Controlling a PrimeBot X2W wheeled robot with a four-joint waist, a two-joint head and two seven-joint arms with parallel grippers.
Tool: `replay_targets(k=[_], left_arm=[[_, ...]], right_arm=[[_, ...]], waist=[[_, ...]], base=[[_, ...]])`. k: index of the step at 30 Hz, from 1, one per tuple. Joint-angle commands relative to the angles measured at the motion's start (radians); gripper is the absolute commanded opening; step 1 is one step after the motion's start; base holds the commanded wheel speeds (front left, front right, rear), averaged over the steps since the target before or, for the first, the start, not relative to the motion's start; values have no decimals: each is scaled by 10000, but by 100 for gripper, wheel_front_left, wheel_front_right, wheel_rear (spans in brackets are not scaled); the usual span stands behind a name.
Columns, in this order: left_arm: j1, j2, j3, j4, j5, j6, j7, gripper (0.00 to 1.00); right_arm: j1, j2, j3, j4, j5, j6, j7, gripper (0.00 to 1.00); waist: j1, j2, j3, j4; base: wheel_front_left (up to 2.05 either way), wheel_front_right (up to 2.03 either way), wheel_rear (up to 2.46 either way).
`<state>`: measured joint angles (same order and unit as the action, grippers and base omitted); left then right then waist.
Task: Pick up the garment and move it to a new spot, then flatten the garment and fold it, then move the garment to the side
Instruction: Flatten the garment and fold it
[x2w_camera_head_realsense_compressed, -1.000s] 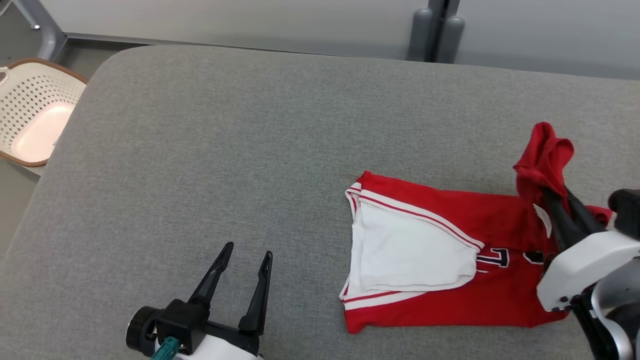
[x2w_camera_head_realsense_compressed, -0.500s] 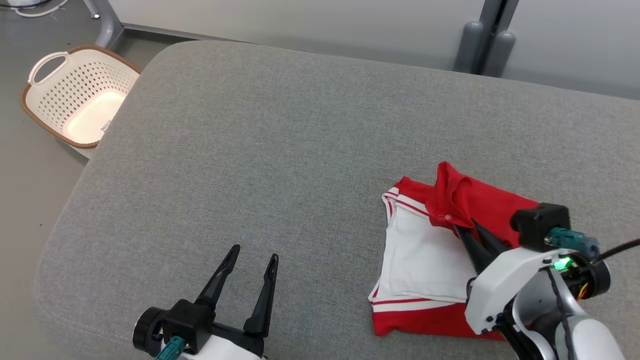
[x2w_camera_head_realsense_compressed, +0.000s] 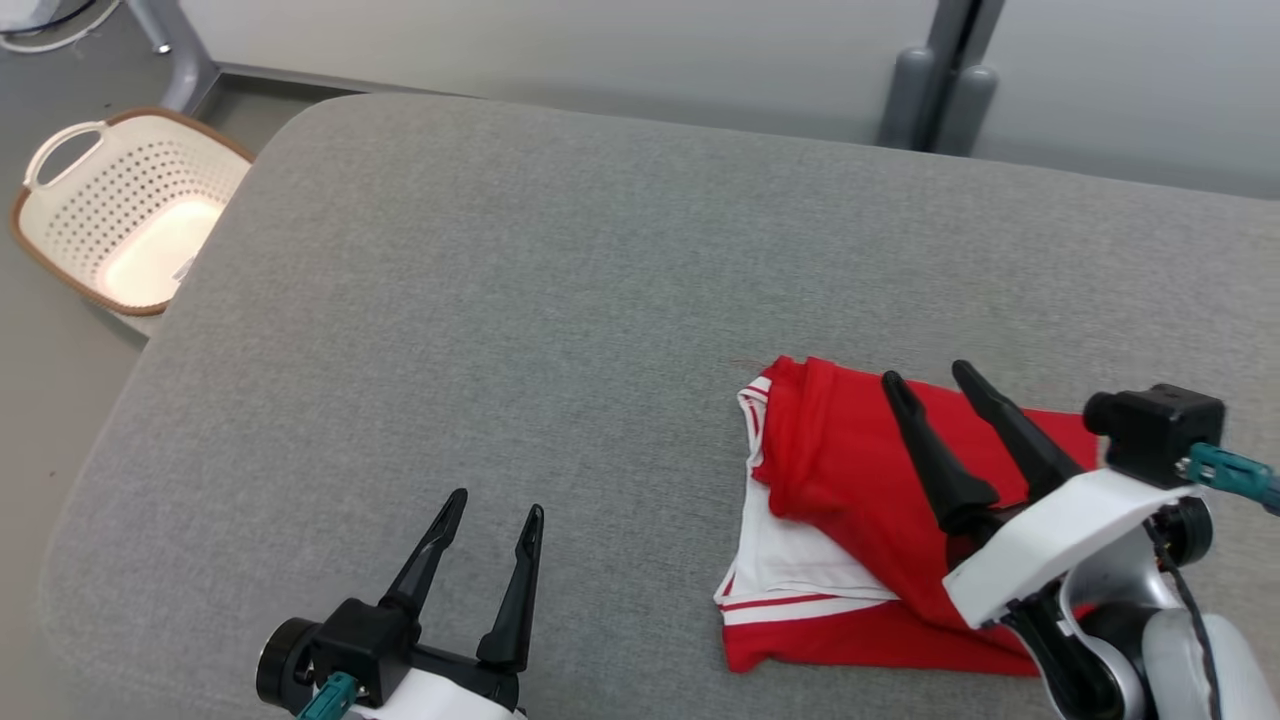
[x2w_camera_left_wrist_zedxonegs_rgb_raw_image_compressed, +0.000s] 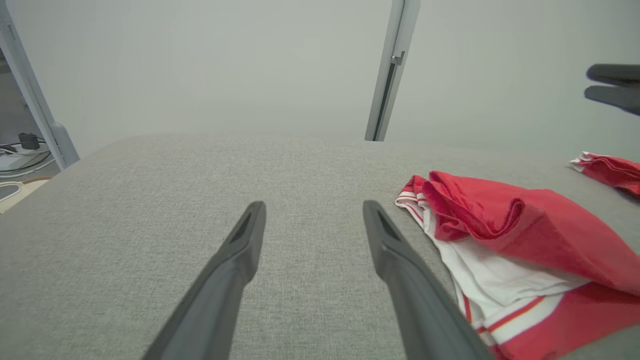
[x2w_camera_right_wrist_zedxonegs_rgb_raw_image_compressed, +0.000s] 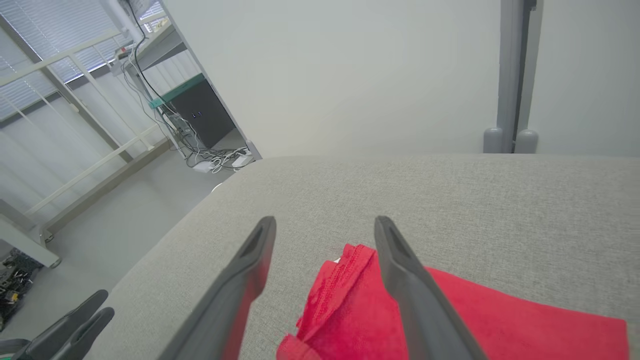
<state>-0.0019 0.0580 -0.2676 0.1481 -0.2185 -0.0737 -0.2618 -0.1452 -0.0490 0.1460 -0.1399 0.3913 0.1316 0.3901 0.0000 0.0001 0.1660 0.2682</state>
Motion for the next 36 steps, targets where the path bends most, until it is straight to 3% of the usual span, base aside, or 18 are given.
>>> replay_targets(k=[1,5,10,17,28,29,30,36], left_arm=[[90,18,90,-37,79,6,-39,100],[130,0,201,-97,134,55,-39,100],[273,-24,472,-283,59,235,-39,100],[681,-50,909,-389,-156,675,-28,100],[1463,-55,874,-276,-100,827,-28,100],[1502,-58,858,-288,-92,846,-26,100],[1508,-59,796,-311,-49,853,-28,100],[1370,-56,552,-222,-161,636,-28,100]], right_arm=[[155,-28,-163,-190,277,-18,32,100],[513,-81,-1019,-720,137,-16,20,100],[1337,-750,-1431,-1196,8,-10,-470,100],[2380,-1748,-778,-643,129,-10,-2375,100],[3100,-2406,126,1290,-313,-12,-4937,100],[2973,-2449,226,1568,-432,-12,-5080,25],[2639,-2426,495,2244,-687,-12,-5225,0],[705,-1939,1628,4440,-890,-12,-5784,0]], waist=[[0,-1,-154,-318],[0,-1,-352,-769],[0,-1,-612,-1286],[0,-1,-1082,-1835],[0,-1,-1838,-1955],[0,-1,-1855,-1933],[0,-1,-1857,-1869],[0,-1,-1625,-1416]], base=[[0,0,0],[0,0,0],[0,0,0],[0,0,0],[0,0,0],[0,0,0],[0,0,0],[0,0,0]])
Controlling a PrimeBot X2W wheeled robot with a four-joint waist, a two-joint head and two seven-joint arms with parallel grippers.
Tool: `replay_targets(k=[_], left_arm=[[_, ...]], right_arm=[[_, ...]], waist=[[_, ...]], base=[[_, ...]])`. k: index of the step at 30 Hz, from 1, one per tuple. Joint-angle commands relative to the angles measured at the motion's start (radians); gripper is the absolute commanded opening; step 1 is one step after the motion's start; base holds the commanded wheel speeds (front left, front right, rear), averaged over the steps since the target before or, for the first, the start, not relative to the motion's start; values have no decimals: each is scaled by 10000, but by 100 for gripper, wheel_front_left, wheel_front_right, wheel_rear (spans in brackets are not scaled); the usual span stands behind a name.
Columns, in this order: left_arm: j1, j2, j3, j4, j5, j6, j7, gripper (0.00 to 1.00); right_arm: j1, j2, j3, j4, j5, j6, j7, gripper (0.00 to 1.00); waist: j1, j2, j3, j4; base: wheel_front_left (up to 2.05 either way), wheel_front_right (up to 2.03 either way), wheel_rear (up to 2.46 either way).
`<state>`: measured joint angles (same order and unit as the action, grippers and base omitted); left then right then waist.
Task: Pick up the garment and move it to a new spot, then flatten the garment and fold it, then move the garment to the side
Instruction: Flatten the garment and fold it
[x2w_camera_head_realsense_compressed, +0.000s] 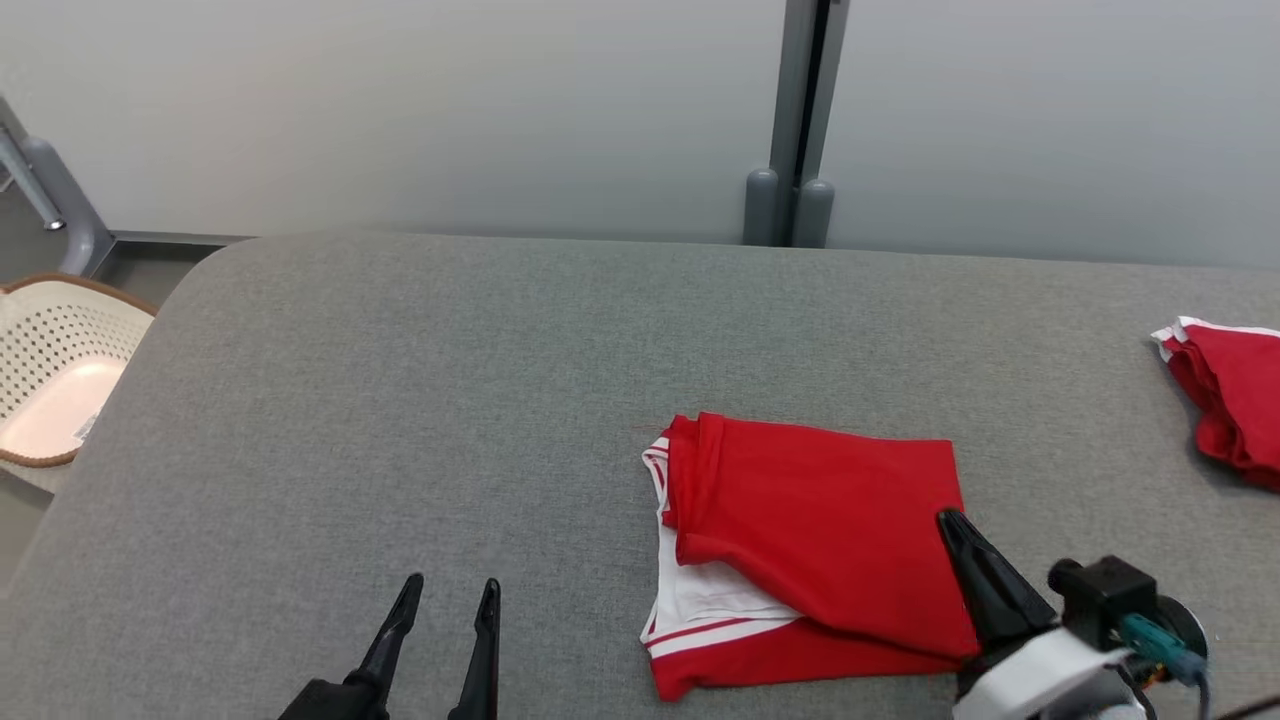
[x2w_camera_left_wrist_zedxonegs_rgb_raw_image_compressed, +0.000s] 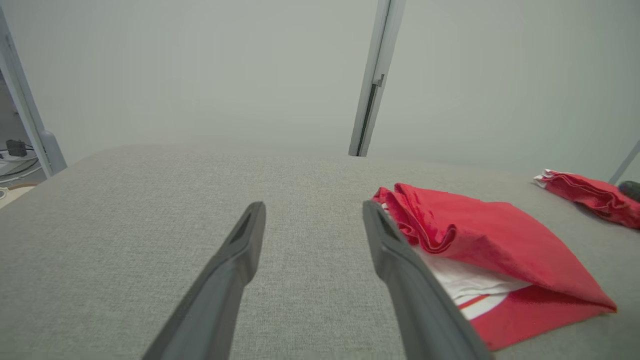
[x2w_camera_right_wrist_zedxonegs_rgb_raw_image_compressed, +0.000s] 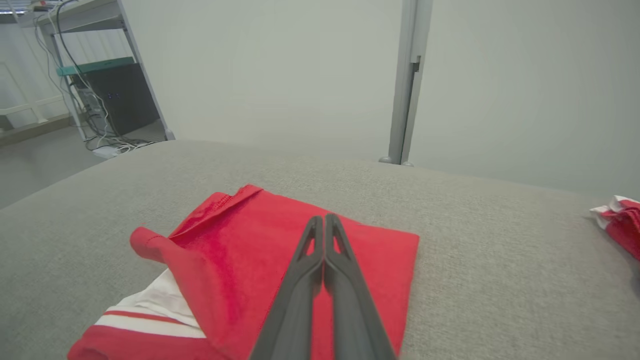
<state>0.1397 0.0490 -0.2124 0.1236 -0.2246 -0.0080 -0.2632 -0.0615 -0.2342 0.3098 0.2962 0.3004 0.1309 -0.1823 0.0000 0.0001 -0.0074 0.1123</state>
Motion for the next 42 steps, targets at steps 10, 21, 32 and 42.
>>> replay_targets(k=[10,21,32,42], left_arm=[[-652,34,-485,244,-296,-412,-13,100],[-885,32,-700,632,-393,-508,-15,100],[-744,34,-575,537,-335,-362,-15,100],[-85,34,294,-678,-510,-72,-13,100]], right_arm=[[-3564,-465,3243,3823,846,-7,-418,0],[-3838,143,6042,5110,2896,-7,-832,0],[-3308,473,6401,3679,3575,-9,-844,0],[-811,240,1587,-13,767,-6,-837,100]], waist=[[0,-1,960,1188],[0,-1,1037,1678],[0,-1,665,1337],[0,-1,-54,161]], base=[[0,0,0],[0,0,0],[0,0,0],[0,0,0]])
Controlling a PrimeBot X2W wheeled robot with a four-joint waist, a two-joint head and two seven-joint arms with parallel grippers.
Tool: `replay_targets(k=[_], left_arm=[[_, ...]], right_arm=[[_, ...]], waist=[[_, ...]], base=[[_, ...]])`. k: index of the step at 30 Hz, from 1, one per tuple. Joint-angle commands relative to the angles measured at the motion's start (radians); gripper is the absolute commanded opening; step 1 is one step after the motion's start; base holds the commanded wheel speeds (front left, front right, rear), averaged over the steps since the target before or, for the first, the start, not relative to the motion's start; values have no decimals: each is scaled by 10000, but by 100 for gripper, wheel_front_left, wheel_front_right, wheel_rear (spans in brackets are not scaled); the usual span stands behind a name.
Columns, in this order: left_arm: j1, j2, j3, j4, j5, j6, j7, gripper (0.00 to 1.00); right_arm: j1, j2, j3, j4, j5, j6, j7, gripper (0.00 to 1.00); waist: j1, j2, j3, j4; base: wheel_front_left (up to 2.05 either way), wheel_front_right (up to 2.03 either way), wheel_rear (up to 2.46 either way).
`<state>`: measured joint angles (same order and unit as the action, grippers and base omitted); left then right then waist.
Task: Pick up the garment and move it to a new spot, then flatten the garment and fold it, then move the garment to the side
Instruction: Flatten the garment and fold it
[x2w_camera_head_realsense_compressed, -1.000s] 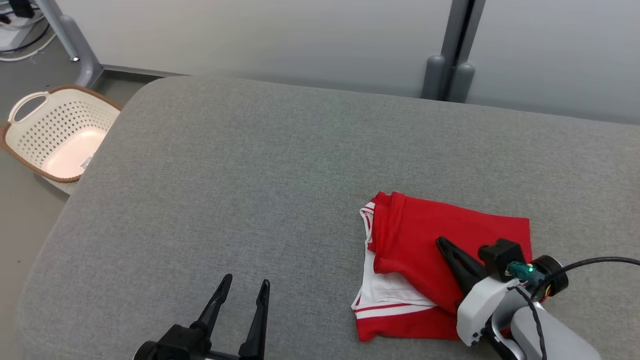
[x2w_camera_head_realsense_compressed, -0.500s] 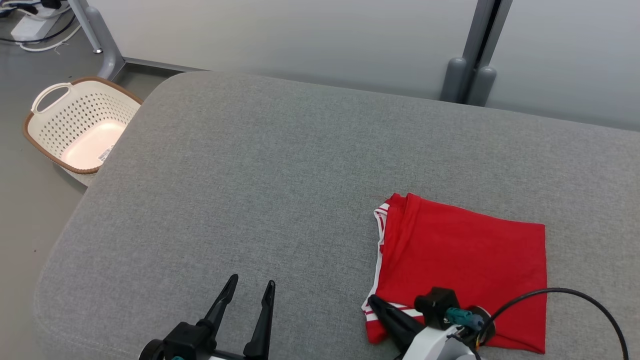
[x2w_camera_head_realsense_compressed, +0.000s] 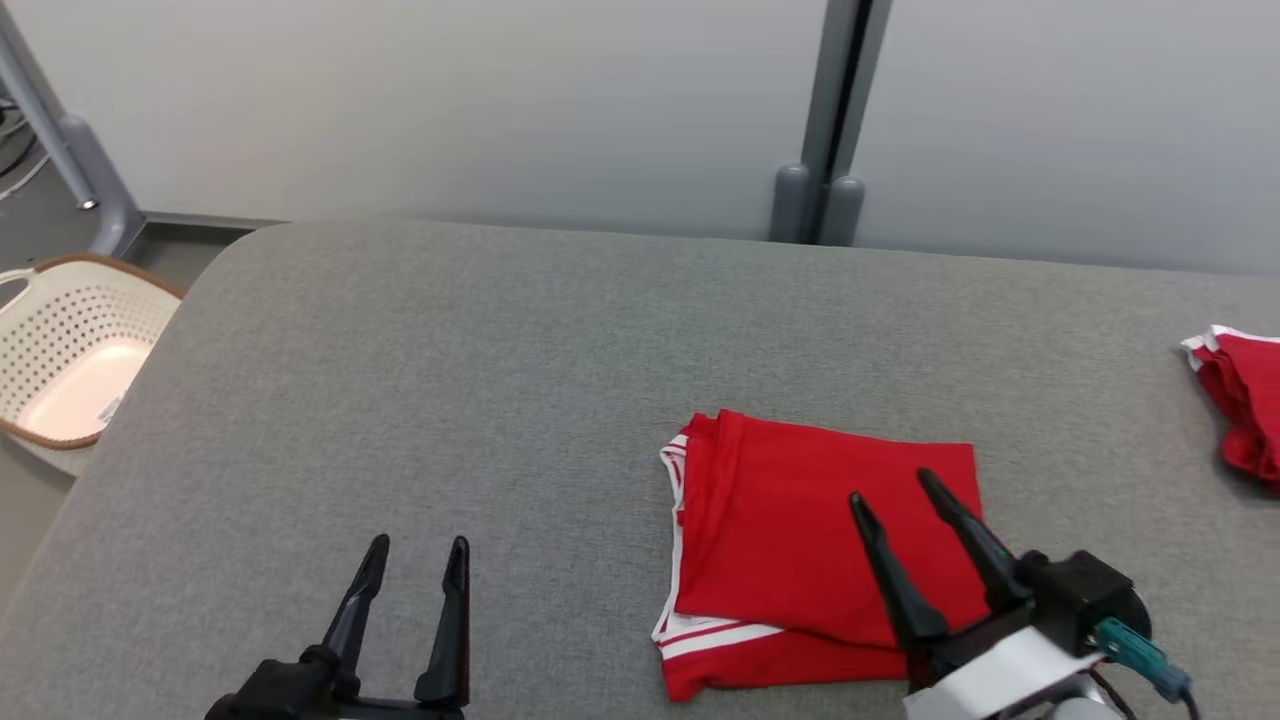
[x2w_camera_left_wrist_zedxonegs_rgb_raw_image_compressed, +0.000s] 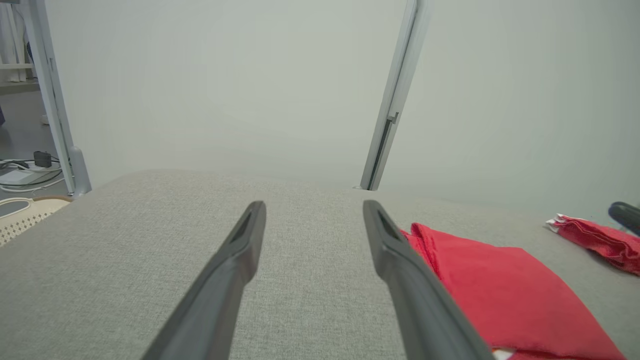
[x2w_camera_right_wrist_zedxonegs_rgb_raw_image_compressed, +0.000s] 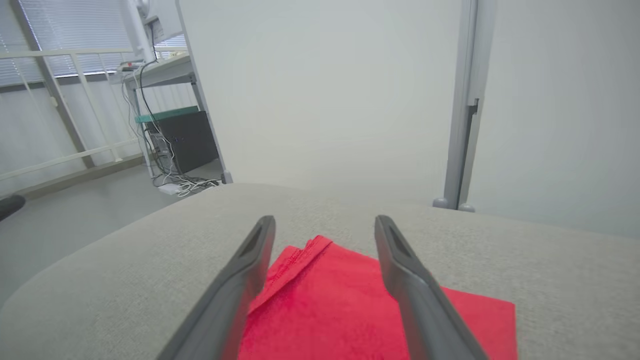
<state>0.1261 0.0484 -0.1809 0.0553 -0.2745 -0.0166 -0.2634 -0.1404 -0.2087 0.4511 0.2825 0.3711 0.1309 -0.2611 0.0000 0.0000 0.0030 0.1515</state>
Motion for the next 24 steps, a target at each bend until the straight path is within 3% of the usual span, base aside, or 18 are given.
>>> replay_targets(k=[1,6,11,16,24], left_arm=[[109,42,105,-86,3,29,-11,100],[389,40,519,-574,350,-74,-11,100],[845,40,721,-779,604,220,-13,100],[1352,40,731,-717,896,499,-11,100],[1347,40,748,-575,1282,525,-11,100]], right_arm=[[252,50,-208,-217,-113,-4,-49,100],[1450,232,-1720,-1492,-933,-4,-50,100],[2503,446,-2451,-2102,-1371,-4,-50,100],[3153,580,-2617,-2255,-1456,-4,-50,100],[3190,663,-2589,-2199,-1368,-4,-50,100]], waist=[[0,0,-194,-357],[0,0,-401,-882],[0,0,-643,-1327],[0,0,-791,-1600],[0,0,-835,-1679]], base=[[0,0,0],[0,0,0],[0,0,0],[0,0,0],[0,0,0]])
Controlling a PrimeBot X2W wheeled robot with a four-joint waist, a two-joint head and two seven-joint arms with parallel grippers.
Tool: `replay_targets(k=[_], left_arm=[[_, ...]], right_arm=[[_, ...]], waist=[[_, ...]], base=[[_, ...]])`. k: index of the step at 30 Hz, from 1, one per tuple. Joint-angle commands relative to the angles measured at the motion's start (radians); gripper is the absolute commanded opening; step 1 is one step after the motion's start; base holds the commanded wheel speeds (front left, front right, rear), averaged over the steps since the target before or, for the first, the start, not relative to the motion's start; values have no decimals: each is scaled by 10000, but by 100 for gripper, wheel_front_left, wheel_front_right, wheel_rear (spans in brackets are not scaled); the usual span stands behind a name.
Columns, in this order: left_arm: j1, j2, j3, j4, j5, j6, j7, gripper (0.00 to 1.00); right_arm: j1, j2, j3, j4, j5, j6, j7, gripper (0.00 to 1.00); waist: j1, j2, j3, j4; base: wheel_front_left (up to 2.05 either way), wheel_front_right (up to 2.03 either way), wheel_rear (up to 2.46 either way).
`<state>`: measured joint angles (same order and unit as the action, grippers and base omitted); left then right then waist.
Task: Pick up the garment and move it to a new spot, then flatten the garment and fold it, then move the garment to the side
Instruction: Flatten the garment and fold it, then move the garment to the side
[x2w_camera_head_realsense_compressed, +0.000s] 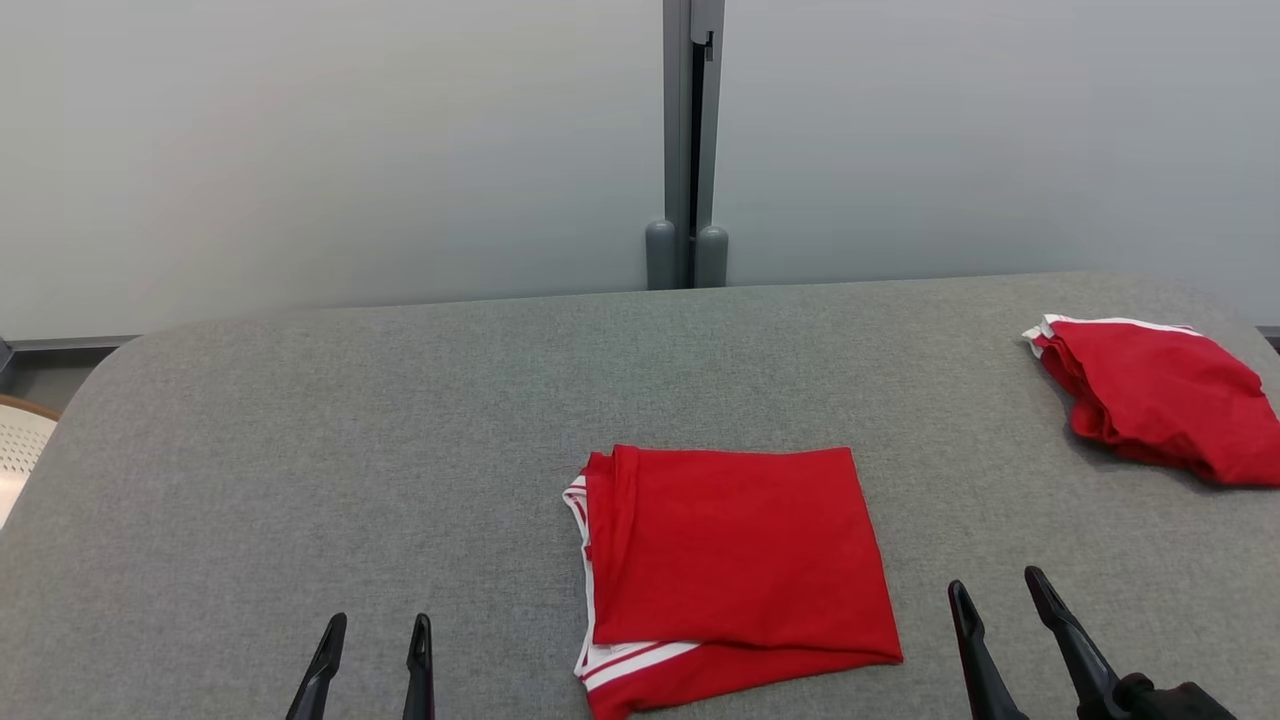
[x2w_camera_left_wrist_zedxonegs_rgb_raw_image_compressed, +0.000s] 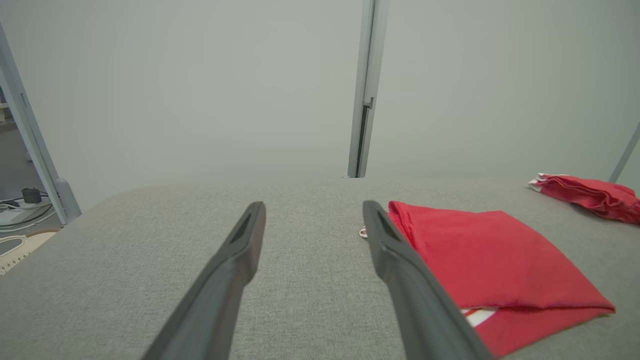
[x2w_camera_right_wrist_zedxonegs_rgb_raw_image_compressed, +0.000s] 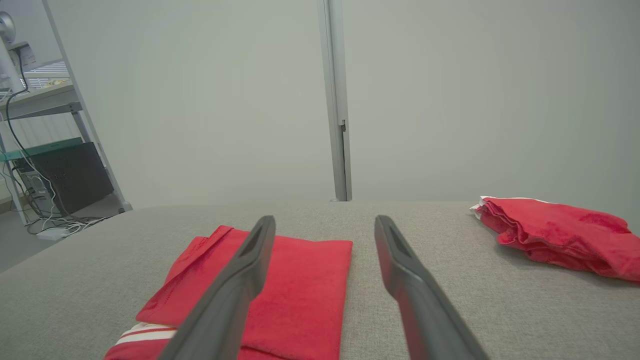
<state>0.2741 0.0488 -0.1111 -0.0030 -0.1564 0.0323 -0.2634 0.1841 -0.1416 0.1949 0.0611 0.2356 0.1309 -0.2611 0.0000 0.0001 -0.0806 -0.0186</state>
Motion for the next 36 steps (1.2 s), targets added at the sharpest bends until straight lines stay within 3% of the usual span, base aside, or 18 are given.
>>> replay_targets(k=[1,20,26,29,36], left_arm=[[-170,35,51,16,114,25,-11,100],[-269,34,-26,61,202,-10,-11,100],[-377,36,-35,135,316,-160,-11,100],[-479,36,-81,203,392,-292,-11,100],[-770,33,-235,223,456,-515,-11,100]], right_arm=[[-75,5,-42,14,-4,-4,-50,100],[77,64,18,-61,359,-4,-51,100],[-680,-366,515,1037,1062,-2,-51,100],[-1516,-911,1251,2476,2117,-2,67,100],[-3552,-2041,2076,3853,6495,-2,2704,100]], waist=[[0,-1,2,42],[0,-1,127,374],[0,-1,442,487],[0,-1,607,579],[0,-1,1111,846]], base=[[0,0,0],[0,0,0],[0,0,0],[0,0,0],[0,0,0]])
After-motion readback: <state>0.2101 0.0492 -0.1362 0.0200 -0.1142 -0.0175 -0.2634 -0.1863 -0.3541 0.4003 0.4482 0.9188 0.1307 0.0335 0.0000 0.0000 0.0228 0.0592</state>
